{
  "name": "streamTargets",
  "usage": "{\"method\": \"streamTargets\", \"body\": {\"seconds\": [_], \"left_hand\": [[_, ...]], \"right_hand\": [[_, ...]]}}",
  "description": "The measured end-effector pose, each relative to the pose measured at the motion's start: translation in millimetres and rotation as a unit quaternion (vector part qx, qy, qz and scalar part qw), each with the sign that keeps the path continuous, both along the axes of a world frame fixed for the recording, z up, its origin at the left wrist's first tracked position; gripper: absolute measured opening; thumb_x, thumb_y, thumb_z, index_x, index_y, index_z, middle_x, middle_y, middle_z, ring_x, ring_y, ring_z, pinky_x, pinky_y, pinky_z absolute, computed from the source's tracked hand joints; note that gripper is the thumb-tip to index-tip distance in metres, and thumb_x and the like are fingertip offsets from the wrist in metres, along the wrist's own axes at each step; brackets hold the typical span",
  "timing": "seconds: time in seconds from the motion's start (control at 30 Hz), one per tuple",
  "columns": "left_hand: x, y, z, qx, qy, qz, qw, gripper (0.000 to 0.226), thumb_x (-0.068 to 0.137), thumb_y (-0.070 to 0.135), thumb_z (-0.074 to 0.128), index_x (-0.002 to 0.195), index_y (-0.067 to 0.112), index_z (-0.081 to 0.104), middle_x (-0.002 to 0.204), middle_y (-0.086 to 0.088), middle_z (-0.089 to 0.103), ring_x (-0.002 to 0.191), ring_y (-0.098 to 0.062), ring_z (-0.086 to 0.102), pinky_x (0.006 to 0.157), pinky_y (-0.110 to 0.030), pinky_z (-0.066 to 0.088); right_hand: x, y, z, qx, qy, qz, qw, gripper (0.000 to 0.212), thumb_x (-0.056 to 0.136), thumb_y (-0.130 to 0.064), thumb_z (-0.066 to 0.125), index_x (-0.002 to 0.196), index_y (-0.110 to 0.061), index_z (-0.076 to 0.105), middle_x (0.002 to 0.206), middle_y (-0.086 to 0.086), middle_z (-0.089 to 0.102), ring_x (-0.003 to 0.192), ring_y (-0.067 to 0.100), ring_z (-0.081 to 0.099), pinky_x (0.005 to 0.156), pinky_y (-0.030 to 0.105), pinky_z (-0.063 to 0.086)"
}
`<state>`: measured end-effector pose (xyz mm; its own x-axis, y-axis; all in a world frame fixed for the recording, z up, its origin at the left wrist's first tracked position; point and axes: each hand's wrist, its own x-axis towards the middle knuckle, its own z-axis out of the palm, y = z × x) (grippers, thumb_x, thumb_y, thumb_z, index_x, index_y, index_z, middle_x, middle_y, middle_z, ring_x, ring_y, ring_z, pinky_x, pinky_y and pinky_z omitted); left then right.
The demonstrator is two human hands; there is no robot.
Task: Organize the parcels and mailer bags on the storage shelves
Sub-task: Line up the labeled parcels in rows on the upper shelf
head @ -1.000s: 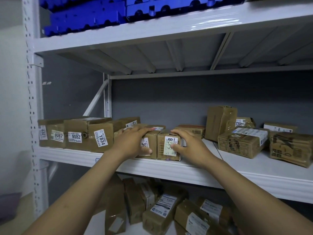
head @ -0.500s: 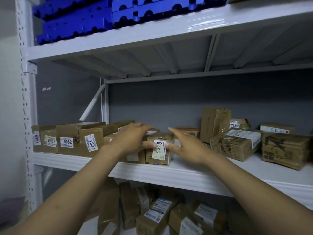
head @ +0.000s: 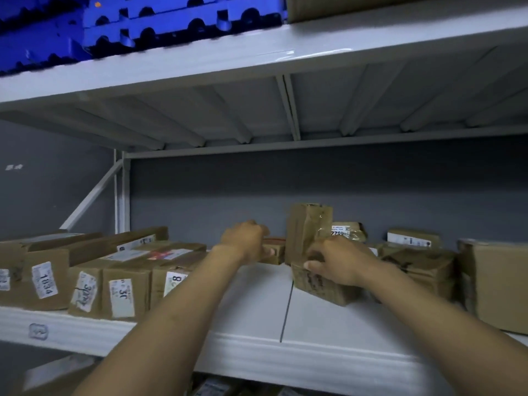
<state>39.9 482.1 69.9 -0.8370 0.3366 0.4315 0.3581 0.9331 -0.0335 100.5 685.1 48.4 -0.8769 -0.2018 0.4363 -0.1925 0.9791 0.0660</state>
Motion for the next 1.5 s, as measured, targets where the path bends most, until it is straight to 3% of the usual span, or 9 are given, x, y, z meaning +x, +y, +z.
{"method": "streamTargets", "body": {"seconds": [0.2,0.4,0.63,0.77,0.9,1.1,1.2,1.37,1.5], "left_hand": [[-81,33,-19,0.033,-0.033,-0.015,0.999,0.046,0.085,0.045,0.061,0.127,0.030,0.056,0.123,-0.004,0.054,0.112,-0.027,0.054,0.095,-0.038,0.046],[-155,37,-36,0.130,-0.108,-0.053,0.984,0.043,0.083,0.028,0.063,0.123,0.043,0.060,0.112,0.028,0.065,0.098,0.004,0.063,0.092,-0.026,0.052],[-164,45,-49,0.101,-0.103,-0.056,0.988,0.056,0.084,0.044,0.067,0.137,0.031,0.051,0.132,0.003,0.059,0.118,-0.021,0.056,0.096,-0.029,0.044],[-162,34,-49,0.146,-0.091,-0.022,0.985,0.042,0.078,0.044,0.074,0.112,0.022,0.065,0.106,0.005,0.069,0.096,-0.017,0.062,0.078,-0.025,0.045],[-153,17,-45,0.180,-0.049,0.020,0.982,0.050,0.060,0.062,0.075,0.072,0.023,0.047,0.076,0.010,0.058,0.076,-0.020,0.058,0.065,-0.030,0.042],[-130,20,-38,0.028,-0.025,0.023,0.999,0.039,0.091,0.041,0.055,0.129,0.038,0.051,0.126,0.000,0.054,0.114,-0.023,0.055,0.093,-0.034,0.044],[-127,25,-48,-0.015,-0.024,0.010,1.000,0.040,0.094,0.039,0.049,0.134,0.036,0.051,0.132,0.001,0.054,0.122,-0.023,0.052,0.097,-0.029,0.040],[-115,20,-44,-0.014,-0.019,-0.023,0.999,0.040,0.095,0.027,0.055,0.136,0.031,0.052,0.136,0.009,0.054,0.124,-0.014,0.049,0.079,-0.012,0.025],[-99,21,-41,0.021,-0.021,-0.024,0.999,0.033,0.098,0.026,0.052,0.130,0.030,0.058,0.133,0.010,0.057,0.122,-0.013,0.051,0.068,-0.006,0.021]], "right_hand": [[-31,8,8,-0.007,0.019,0.012,1.000,0.041,0.087,-0.061,0.049,0.107,-0.029,0.064,0.114,-0.001,0.063,0.106,0.024,0.057,0.083,0.038,0.049],[-58,22,1,-0.056,0.012,0.030,0.998,0.049,0.089,-0.061,0.046,0.122,-0.028,0.061,0.131,-0.005,0.055,0.123,0.018,0.046,0.099,0.034,0.039],[-64,23,2,-0.048,-0.033,0.050,0.997,0.051,0.085,-0.068,0.045,0.118,-0.033,0.063,0.126,-0.008,0.060,0.116,0.016,0.052,0.097,0.037,0.042],[-63,23,0,-0.039,-0.045,0.062,0.996,0.054,0.082,-0.070,0.046,0.112,-0.029,0.065,0.119,-0.008,0.064,0.111,0.016,0.055,0.096,0.036,0.043],[-64,21,0,-0.036,-0.056,0.075,0.995,0.053,0.083,-0.067,0.049,0.124,-0.036,0.059,0.131,-0.012,0.058,0.120,0.014,0.051,0.101,0.036,0.040],[-63,14,-1,-0.048,-0.076,0.084,0.992,0.044,0.086,-0.055,0.049,0.124,-0.035,0.059,0.130,-0.010,0.058,0.116,0.015,0.054,0.096,0.035,0.045],[-62,14,-2,-0.053,-0.077,0.078,0.993,0.043,0.085,-0.054,0.049,0.123,-0.035,0.059,0.128,-0.009,0.060,0.113,0.017,0.055,0.094,0.035,0.046],[-63,18,-2,-0.062,-0.061,0.069,0.994,0.048,0.088,-0.056,0.050,0.129,-0.031,0.056,0.134,-0.006,0.053,0.117,0.018,0.052,0.092,0.033,0.045],[-60,20,1,-0.067,-0.066,0.046,0.995,0.062,0.092,-0.063,0.041,0.144,-0.028,0.041,0.160,-0.005,0.012,0.140,0.024,0.029,0.108,0.040,0.033]]}}
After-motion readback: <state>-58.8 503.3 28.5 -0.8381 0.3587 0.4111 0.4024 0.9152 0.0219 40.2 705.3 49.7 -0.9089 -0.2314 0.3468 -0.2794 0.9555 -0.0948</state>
